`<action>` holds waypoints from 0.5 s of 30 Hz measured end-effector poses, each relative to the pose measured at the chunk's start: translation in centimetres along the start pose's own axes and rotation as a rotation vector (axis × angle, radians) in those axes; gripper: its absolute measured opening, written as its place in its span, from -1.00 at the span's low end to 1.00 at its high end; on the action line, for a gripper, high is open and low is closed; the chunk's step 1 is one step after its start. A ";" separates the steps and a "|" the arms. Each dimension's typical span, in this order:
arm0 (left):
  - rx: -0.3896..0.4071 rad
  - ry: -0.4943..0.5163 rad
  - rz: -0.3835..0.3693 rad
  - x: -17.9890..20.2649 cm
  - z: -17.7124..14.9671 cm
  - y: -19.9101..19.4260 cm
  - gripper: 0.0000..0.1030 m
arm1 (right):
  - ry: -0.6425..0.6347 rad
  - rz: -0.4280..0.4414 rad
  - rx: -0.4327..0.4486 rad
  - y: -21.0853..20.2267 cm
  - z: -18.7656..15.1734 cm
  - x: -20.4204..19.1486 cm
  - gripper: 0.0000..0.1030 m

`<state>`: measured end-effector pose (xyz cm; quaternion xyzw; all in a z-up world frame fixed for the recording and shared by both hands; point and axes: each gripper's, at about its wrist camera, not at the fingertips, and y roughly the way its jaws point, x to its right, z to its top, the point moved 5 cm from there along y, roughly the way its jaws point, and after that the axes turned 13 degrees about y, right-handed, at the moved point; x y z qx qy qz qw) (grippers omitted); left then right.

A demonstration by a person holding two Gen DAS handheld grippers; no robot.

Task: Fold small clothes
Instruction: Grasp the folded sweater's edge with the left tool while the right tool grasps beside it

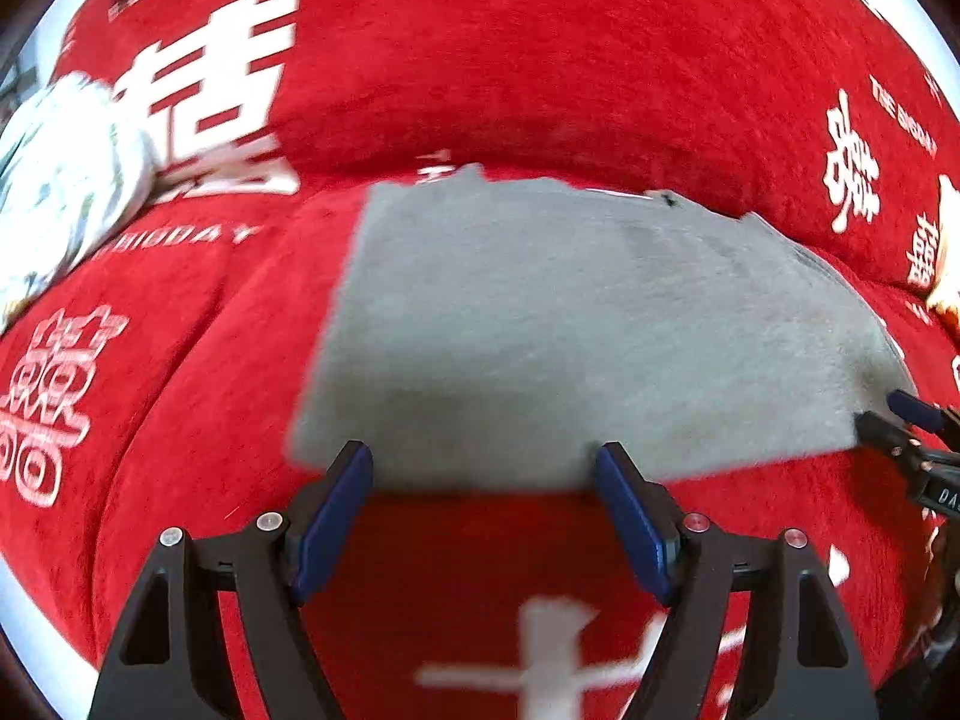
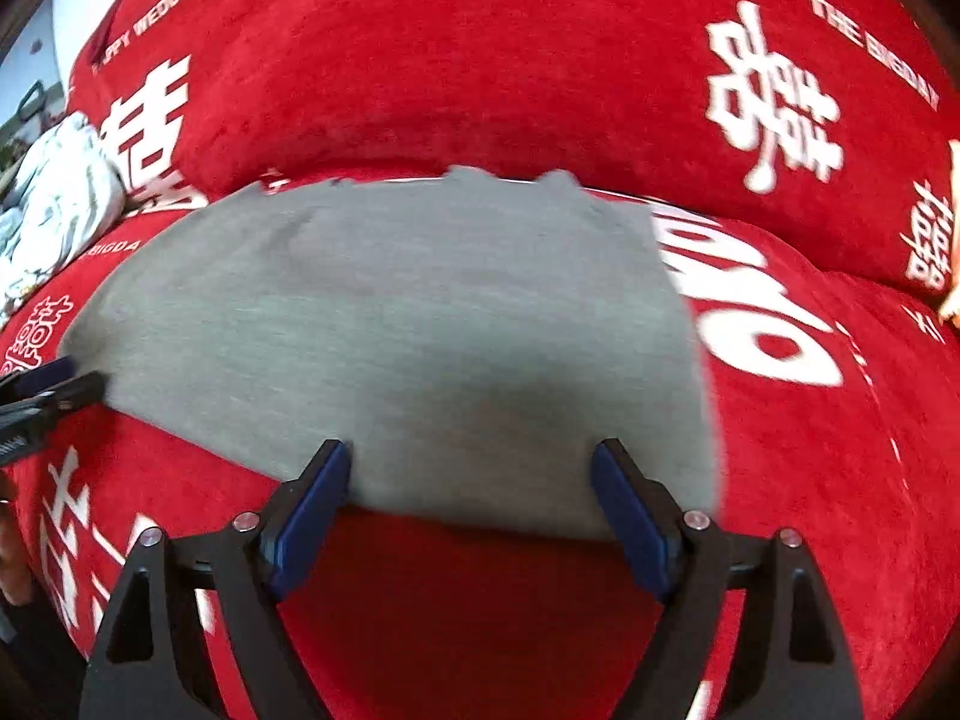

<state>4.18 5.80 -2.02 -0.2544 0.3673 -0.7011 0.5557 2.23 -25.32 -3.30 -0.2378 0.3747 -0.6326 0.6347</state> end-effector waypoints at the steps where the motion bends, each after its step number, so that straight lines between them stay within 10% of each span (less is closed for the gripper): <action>1: -0.006 -0.049 0.007 -1.3 -0.8 -0.5 0.51 | 0.005 -0.013 0.004 -0.4 -0.2 0.4 0.66; 15: 0.061 -0.455 -0.423 -6.6 1.3 2.8 0.56 | 0.000 0.022 -0.013 -1.7 -0.4 -3.6 0.69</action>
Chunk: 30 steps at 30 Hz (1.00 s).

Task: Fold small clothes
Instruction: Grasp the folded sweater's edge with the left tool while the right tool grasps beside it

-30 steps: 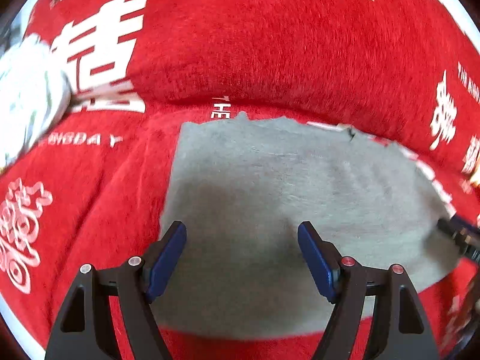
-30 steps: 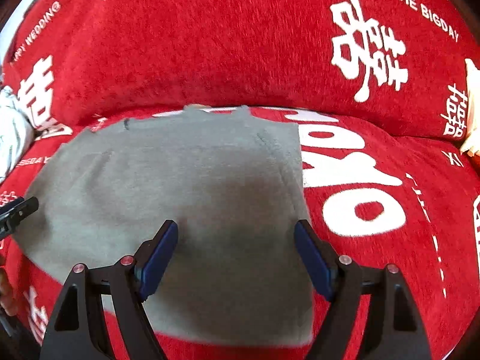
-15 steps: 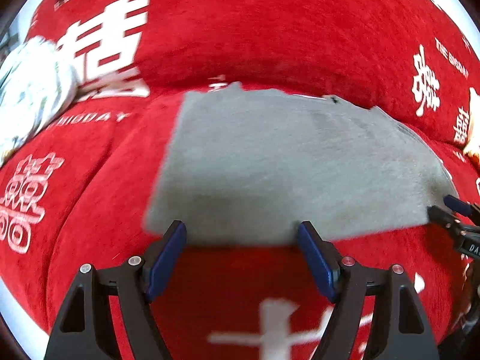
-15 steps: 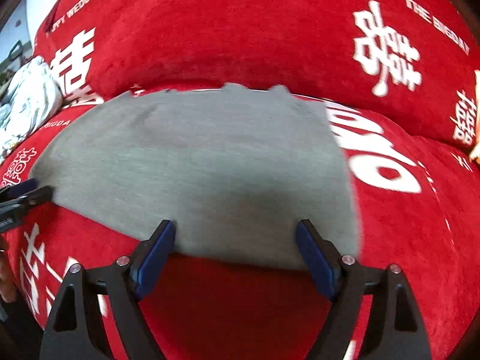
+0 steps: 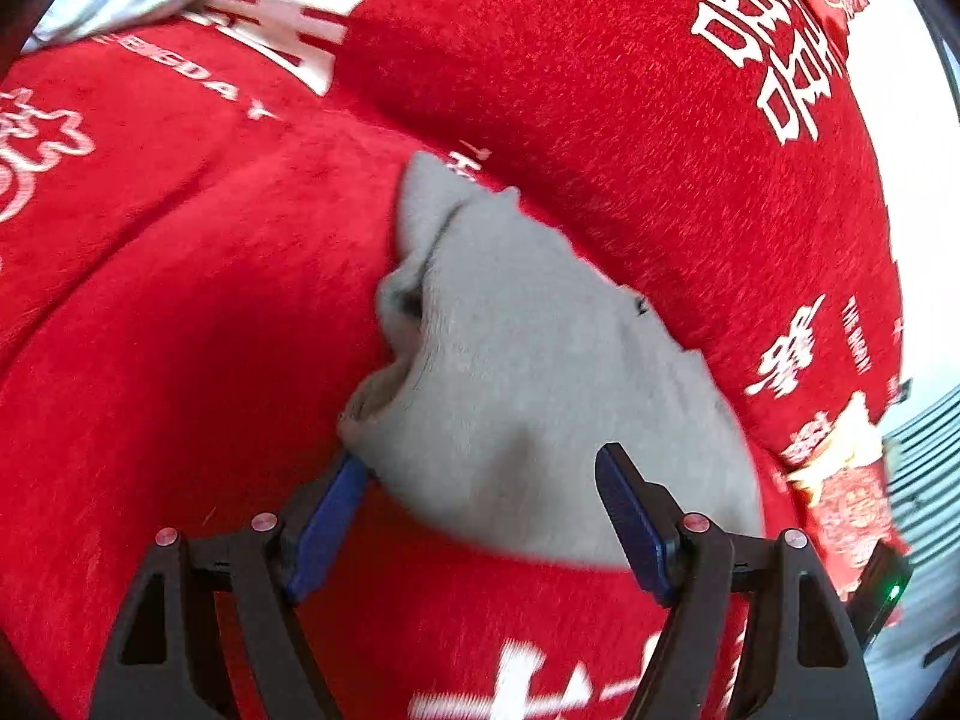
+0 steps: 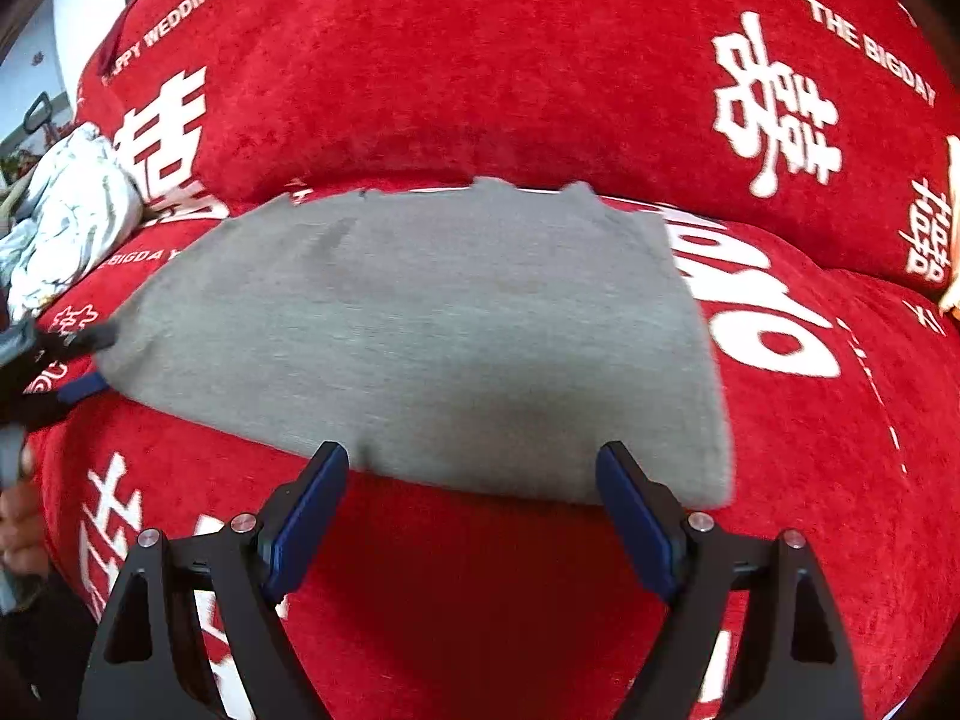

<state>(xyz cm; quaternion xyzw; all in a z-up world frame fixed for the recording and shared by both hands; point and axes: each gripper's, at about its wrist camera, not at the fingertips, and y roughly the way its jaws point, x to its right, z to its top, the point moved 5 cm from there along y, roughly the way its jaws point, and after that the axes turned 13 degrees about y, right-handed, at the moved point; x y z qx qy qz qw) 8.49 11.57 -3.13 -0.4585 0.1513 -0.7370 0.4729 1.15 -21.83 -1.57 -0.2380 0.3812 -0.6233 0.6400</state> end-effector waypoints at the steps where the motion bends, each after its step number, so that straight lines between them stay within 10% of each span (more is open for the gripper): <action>1: 0.009 -0.018 -0.033 -0.1 0.4 0.3 0.66 | -0.007 0.004 -0.004 0.1 0.1 -0.5 0.69; 5: 0.037 -0.024 -0.097 -0.1 1.2 0.5 0.71 | -0.051 0.012 -0.008 0.2 1.3 -2.7 0.69; 9: -0.003 -0.060 -0.113 -1.0 0.6 1.7 -0.53 | -0.077 0.063 -0.029 1.4 4.6 -6.2 0.69; 18: 0.018 -0.095 -0.155 -1.6 0.5 1.3 -0.58 | -0.127 0.179 -0.274 11.8 11.9 -19.9 0.69; 27: 0.034 -0.043 -0.135 -1.5 0.3 1.2 -0.61 | -0.246 0.025 -0.425 21.2 10.4 -29.3 0.71; 30: 0.042 -0.053 -0.160 -1.7 0.2 0.9 -0.61 | -0.425 -0.074 -0.344 21.3 9.0 -31.0 0.02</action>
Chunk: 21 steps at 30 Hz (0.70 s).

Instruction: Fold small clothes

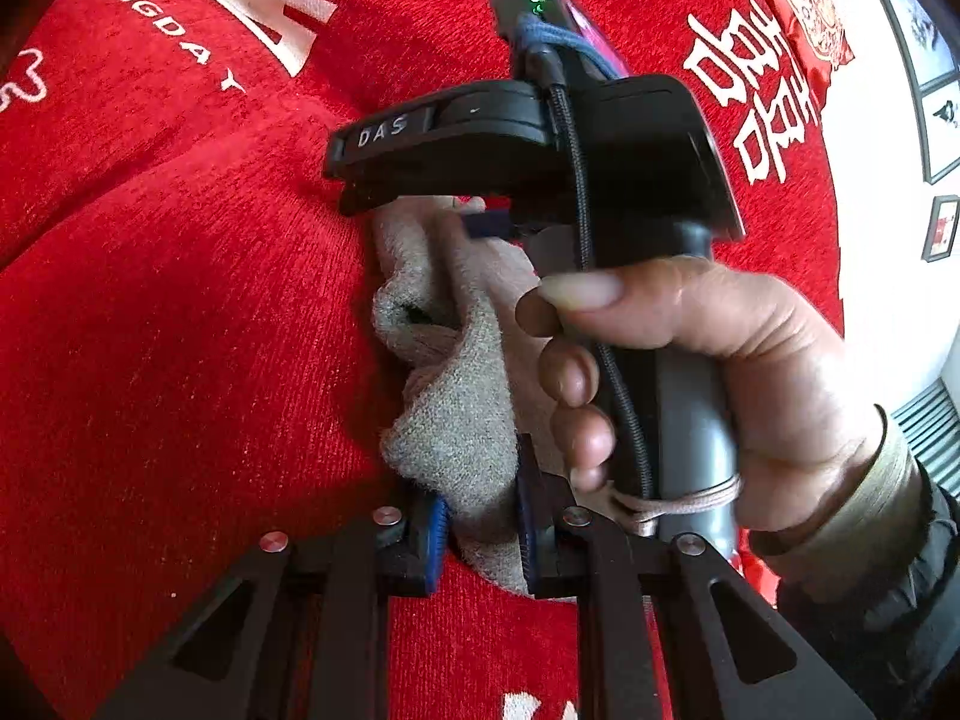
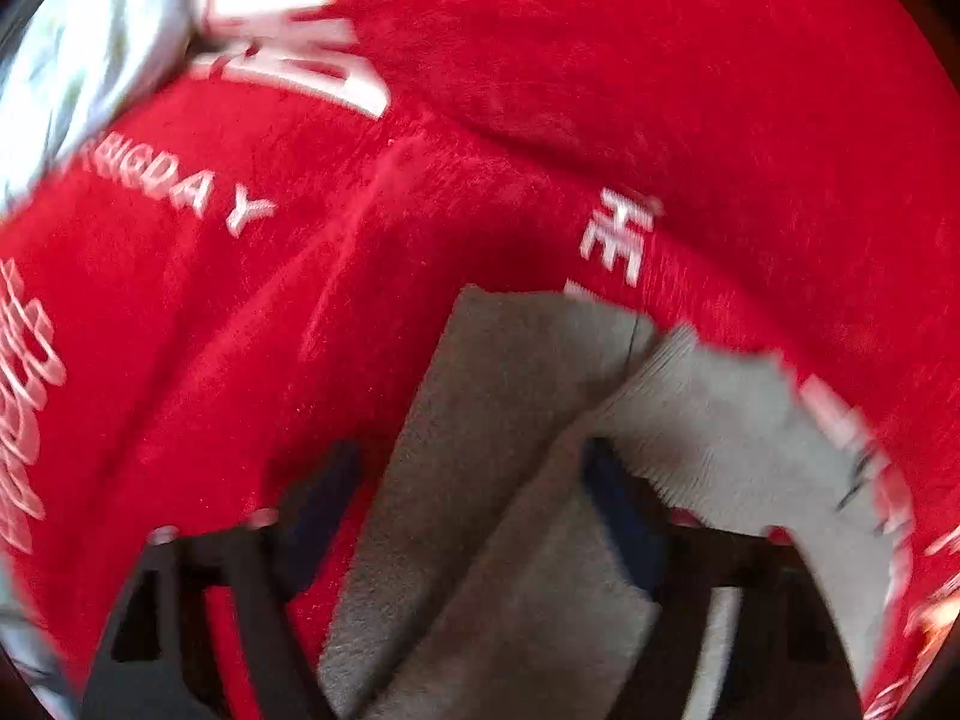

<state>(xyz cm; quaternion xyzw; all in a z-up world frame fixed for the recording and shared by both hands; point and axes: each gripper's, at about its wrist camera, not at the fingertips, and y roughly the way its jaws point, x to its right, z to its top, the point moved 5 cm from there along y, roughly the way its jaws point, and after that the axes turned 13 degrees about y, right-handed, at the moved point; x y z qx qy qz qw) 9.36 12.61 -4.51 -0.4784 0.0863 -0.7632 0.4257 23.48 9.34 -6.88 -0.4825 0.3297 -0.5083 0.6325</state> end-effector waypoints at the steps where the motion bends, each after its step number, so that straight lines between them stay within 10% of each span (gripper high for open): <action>1: 0.001 0.007 0.001 0.1 0.0 -0.2 -0.61 | 0.009 -0.027 0.008 -0.4 0.0 0.3 -0.43; 5: 0.005 0.025 0.068 -0.1 -0.3 -1.4 -0.22 | 0.101 0.054 0.029 -2.0 0.0 2.9 -0.64; 9: 0.109 0.059 0.154 0.2 0.1 -3.6 1.00 | 0.208 0.206 0.111 -5.1 -0.3 5.3 -0.65; 21: 0.028 0.121 0.087 1.3 1.5 -0.4 0.81 | 0.388 0.465 0.168 -8.2 -1.0 11.0 -0.66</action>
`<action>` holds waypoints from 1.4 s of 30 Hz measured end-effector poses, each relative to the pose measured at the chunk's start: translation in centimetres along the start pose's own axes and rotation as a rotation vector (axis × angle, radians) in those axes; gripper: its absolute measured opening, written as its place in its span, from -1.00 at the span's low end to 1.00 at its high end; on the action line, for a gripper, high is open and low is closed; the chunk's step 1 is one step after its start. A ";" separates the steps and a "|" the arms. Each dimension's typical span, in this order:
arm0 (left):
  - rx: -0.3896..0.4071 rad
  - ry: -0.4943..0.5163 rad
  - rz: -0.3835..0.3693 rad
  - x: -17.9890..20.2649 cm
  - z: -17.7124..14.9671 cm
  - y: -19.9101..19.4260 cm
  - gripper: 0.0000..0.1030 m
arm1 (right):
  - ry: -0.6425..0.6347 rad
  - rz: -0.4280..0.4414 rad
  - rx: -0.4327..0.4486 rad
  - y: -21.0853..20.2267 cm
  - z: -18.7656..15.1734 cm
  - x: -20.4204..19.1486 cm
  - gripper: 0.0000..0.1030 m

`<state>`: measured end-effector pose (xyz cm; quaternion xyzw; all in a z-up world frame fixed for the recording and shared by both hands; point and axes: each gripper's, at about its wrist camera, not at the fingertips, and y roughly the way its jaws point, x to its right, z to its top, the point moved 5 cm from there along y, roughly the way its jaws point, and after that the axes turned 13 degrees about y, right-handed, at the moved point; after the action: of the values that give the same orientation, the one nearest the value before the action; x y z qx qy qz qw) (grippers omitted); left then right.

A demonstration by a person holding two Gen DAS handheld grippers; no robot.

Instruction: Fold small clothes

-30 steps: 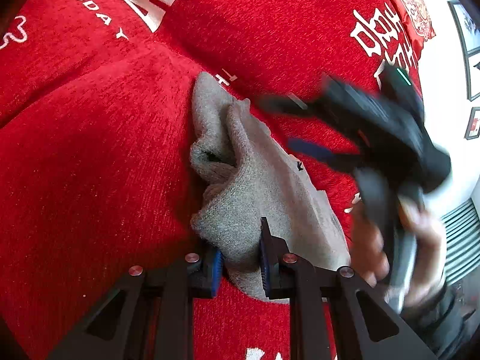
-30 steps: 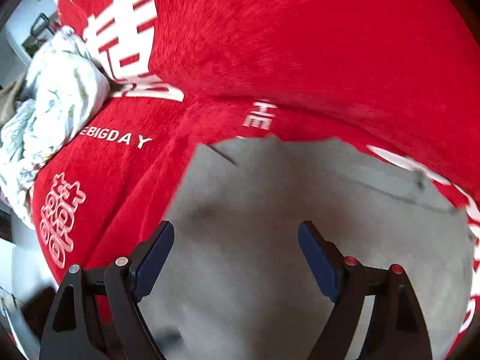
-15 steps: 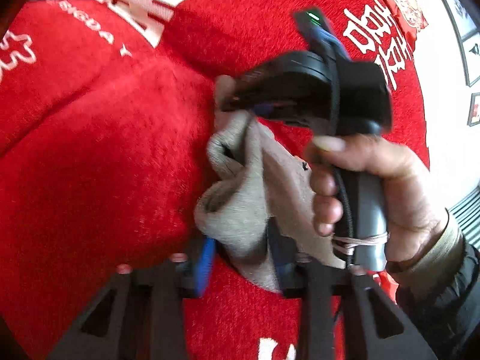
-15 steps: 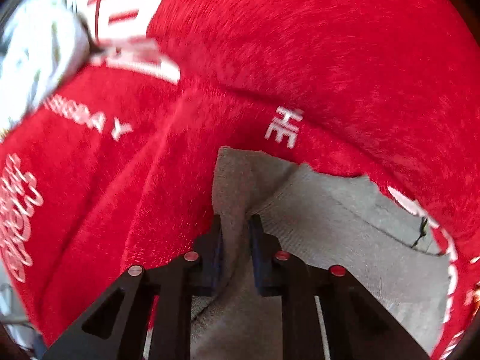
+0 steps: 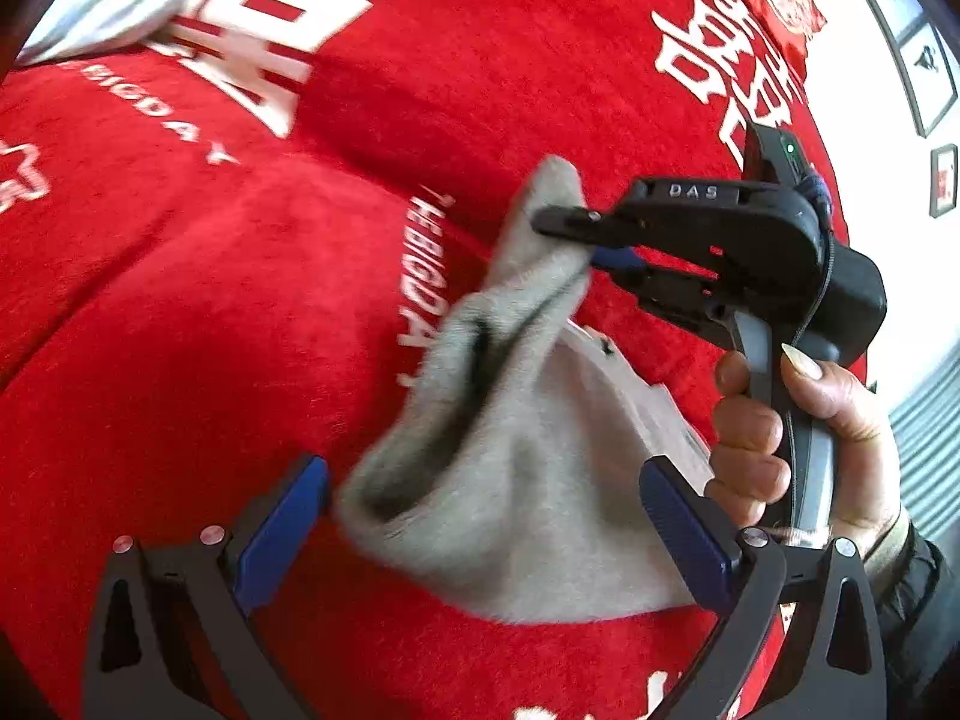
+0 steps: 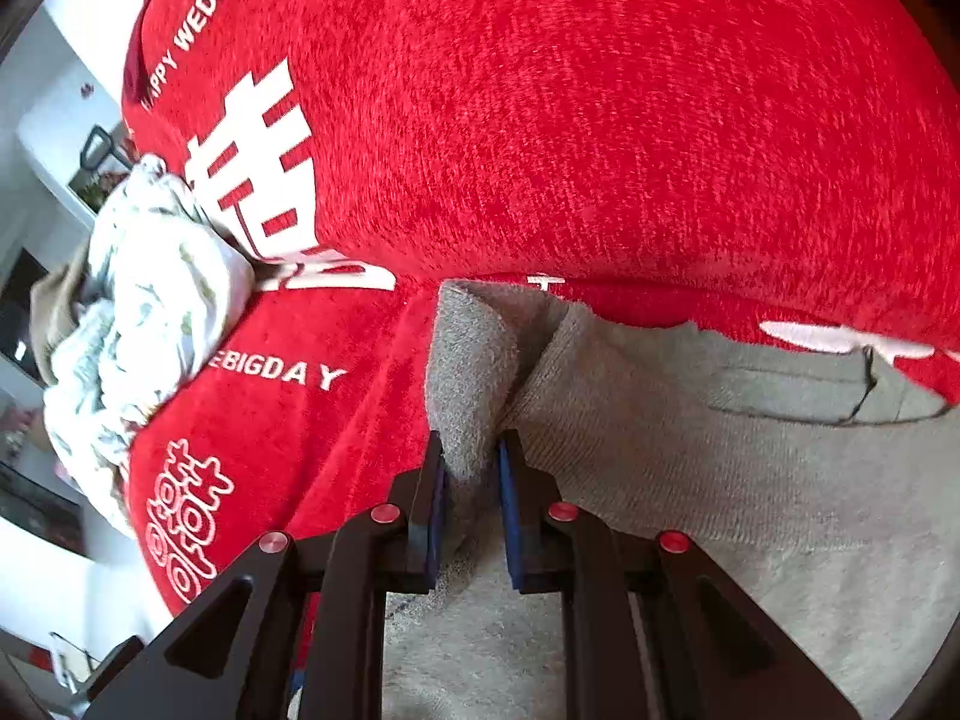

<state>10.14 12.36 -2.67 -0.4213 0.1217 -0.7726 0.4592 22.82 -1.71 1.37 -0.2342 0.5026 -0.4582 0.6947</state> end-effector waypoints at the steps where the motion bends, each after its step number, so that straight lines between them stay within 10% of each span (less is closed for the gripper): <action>1: -0.010 -0.001 -0.024 0.2 0.2 0.4 0.52 | 0.003 0.002 -0.002 0.2 0.0 0.1 -0.66; 3: -0.056 0.000 -0.057 0.7 0.5 1.4 -0.67 | 0.007 -0.003 -0.002 0.1 -0.1 0.6 -0.66; 42: -0.120 0.327 0.240 12.0 2.8 0.8 -0.84 | 0.170 0.134 0.079 -6.7 2.3 6.0 -0.66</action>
<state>10.06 2.71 5.10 -0.2993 0.2897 -0.7617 0.4964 22.70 -10.38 4.65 -0.1328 0.5561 -0.4483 0.6872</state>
